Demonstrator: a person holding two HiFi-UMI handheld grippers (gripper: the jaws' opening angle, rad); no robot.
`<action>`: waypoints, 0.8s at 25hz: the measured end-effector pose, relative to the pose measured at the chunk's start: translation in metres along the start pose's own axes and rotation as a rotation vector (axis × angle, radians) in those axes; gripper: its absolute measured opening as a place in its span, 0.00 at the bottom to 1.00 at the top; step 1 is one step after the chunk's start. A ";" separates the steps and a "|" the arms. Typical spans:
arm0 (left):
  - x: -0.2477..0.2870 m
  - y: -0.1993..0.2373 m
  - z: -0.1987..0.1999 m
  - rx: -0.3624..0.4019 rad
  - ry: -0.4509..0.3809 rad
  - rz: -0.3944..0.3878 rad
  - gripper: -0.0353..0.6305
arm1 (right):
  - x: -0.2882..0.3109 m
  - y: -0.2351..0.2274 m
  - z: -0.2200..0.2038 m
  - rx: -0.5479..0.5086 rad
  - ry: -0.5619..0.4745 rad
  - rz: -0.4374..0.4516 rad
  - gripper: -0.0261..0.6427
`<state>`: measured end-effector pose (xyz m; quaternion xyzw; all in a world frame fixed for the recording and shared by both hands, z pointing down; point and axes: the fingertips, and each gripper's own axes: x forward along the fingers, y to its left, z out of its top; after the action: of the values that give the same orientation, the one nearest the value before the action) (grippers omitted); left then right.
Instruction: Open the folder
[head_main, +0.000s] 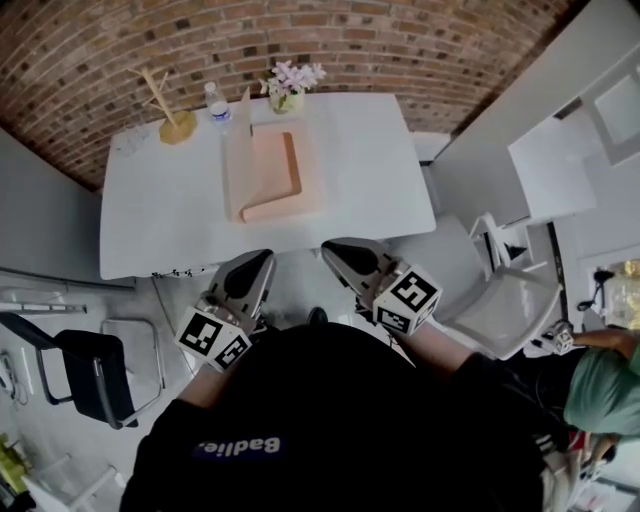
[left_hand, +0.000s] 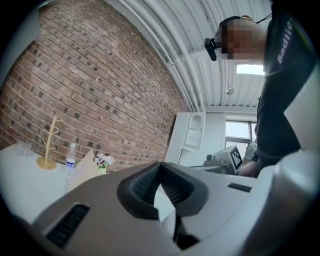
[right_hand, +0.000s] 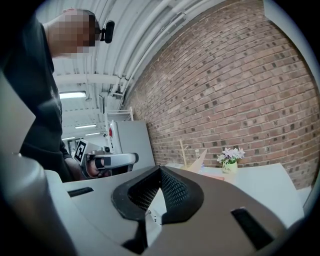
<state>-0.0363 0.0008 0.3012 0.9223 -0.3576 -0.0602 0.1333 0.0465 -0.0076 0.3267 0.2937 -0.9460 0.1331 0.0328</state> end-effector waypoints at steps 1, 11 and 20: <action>0.001 0.000 0.000 0.003 -0.003 0.000 0.06 | 0.000 0.000 0.001 -0.002 -0.004 0.002 0.08; 0.005 0.000 0.002 0.009 0.001 0.002 0.06 | -0.001 -0.004 0.005 -0.015 -0.014 0.003 0.08; 0.007 0.004 0.001 0.004 0.004 0.006 0.06 | 0.002 -0.007 0.003 0.006 -0.006 -0.003 0.08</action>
<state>-0.0341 -0.0066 0.3015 0.9216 -0.3604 -0.0570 0.1322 0.0489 -0.0148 0.3260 0.2954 -0.9453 0.1349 0.0292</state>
